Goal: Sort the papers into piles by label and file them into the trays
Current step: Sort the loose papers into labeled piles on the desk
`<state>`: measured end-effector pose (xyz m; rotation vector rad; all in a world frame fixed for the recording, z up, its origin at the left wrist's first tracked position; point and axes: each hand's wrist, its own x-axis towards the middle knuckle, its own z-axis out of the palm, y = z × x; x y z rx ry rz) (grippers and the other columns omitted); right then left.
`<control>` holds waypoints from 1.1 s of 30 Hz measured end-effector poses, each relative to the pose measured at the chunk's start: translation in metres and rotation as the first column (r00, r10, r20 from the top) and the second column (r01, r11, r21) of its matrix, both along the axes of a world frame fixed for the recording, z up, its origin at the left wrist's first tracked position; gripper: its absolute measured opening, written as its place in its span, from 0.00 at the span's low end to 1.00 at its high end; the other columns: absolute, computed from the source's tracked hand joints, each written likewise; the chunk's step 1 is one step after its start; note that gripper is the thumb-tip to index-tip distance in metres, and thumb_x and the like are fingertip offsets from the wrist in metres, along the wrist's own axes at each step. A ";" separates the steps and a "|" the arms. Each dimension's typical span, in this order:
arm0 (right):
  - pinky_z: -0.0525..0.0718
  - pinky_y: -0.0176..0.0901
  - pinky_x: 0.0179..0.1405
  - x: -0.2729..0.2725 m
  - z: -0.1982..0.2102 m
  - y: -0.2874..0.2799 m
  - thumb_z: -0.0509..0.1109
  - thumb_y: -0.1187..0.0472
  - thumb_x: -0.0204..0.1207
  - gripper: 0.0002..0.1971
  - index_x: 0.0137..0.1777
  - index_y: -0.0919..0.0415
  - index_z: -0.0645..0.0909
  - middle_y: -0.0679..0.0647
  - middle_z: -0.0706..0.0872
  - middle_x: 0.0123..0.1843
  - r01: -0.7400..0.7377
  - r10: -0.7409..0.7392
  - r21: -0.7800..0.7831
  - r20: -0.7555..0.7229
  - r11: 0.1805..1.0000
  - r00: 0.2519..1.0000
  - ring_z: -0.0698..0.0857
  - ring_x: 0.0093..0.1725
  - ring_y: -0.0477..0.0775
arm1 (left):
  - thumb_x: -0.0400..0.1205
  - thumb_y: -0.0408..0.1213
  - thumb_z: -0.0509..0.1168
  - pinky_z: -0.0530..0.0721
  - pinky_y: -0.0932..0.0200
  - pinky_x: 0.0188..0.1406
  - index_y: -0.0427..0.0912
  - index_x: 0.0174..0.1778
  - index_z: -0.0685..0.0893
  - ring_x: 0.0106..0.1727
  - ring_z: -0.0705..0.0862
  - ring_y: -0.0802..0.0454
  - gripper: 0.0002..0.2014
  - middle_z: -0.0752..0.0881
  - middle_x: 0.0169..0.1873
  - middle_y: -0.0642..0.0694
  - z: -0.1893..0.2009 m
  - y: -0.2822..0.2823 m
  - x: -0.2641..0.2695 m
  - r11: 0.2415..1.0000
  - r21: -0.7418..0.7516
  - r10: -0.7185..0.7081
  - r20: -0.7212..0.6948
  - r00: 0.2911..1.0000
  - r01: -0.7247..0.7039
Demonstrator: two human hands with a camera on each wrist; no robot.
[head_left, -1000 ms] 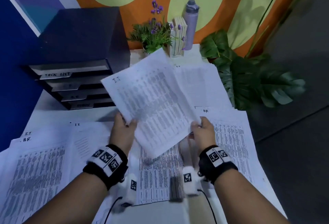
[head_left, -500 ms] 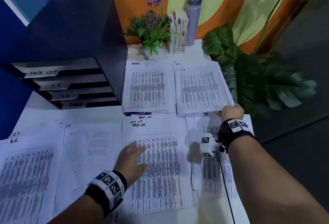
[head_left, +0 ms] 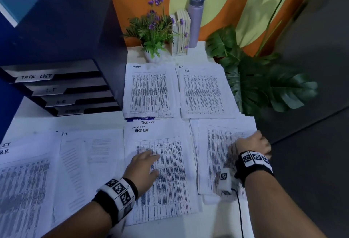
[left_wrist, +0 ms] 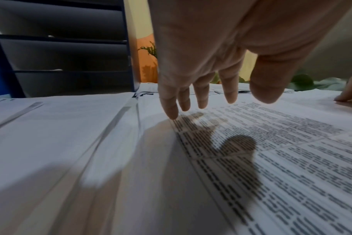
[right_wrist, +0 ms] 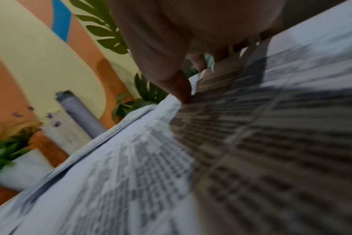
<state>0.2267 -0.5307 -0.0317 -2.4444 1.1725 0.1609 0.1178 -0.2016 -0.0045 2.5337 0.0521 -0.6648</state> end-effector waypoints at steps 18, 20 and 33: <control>0.77 0.53 0.62 -0.066 0.008 -0.014 0.69 0.56 0.73 0.23 0.66 0.66 0.75 0.68 0.76 0.66 -0.145 0.154 0.155 -0.049 0.977 0.987 0.78 0.63 0.71 | 0.85 0.50 0.59 0.52 0.44 0.84 0.58 0.83 0.59 0.85 0.48 0.47 0.29 0.49 0.85 0.54 -0.006 -0.056 -0.007 0.896 0.054 -0.438 -0.063 0.897 0.441; 0.78 0.51 0.62 -0.064 0.014 -0.013 0.69 0.58 0.73 0.25 0.68 0.66 0.72 0.67 0.71 0.68 -0.108 0.124 0.243 -0.051 0.964 0.991 0.79 0.61 0.71 | 0.85 0.49 0.59 0.55 0.41 0.83 0.57 0.83 0.59 0.85 0.48 0.47 0.29 0.49 0.85 0.53 -0.006 -0.060 -0.007 0.885 0.093 -0.452 -0.069 0.890 0.456; 0.85 0.56 0.47 -0.085 0.097 -0.046 0.68 0.79 0.75 0.15 0.49 0.56 0.82 0.58 0.88 0.45 -0.476 -0.032 0.581 0.655 0.661 0.755 0.84 0.44 0.58 | 0.79 0.56 0.67 0.59 0.51 0.80 0.53 0.85 0.49 0.83 0.58 0.52 0.43 0.56 0.84 0.53 0.034 -0.076 0.021 0.939 -0.340 -0.065 -0.037 0.997 0.049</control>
